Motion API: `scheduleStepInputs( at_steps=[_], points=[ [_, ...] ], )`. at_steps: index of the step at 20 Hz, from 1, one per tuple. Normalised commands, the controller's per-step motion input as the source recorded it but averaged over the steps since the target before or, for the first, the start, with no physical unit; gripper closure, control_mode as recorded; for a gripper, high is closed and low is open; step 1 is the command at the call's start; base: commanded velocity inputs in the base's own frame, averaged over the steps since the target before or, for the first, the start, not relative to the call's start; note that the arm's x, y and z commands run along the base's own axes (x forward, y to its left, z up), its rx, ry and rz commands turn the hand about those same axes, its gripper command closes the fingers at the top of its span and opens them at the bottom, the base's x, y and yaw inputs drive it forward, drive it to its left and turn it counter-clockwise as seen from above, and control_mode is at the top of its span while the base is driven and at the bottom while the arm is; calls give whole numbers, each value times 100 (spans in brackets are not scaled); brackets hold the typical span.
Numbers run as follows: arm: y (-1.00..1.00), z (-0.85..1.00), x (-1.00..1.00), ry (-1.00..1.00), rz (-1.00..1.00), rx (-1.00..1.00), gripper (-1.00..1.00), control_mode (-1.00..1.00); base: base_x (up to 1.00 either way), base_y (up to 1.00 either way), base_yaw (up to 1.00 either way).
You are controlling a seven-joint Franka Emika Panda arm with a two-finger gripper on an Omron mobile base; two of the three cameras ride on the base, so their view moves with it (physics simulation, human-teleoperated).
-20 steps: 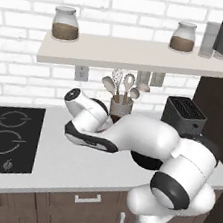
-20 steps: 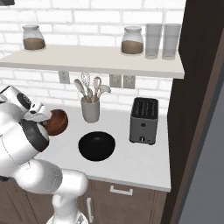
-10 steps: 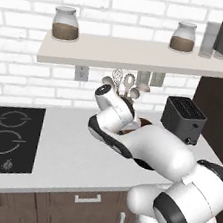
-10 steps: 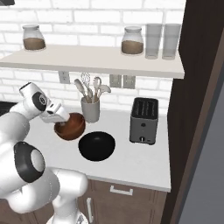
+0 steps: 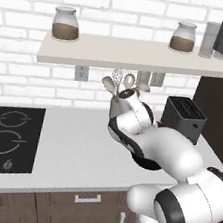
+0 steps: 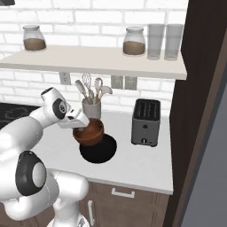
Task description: Pick up the bowls on the counter and stack them on top of one another in the open cabinet. Place the smaller bowl on top of the larger bowl.
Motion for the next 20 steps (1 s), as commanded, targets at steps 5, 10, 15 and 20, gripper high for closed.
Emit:
scheduleStepInputs(
  at_steps=[5,10,15,20],
  points=[
    [-23,-34,24,3,3,0,100,-100,0,0,0],
    [-12,-36,20,1,3,1,100,-100,0,0,0],
    [0,-34,22,0,4,2,100,-100,0,0,0],
    [0,-45,9,2,6,1,-100,-100,0,0,0]
  ],
)
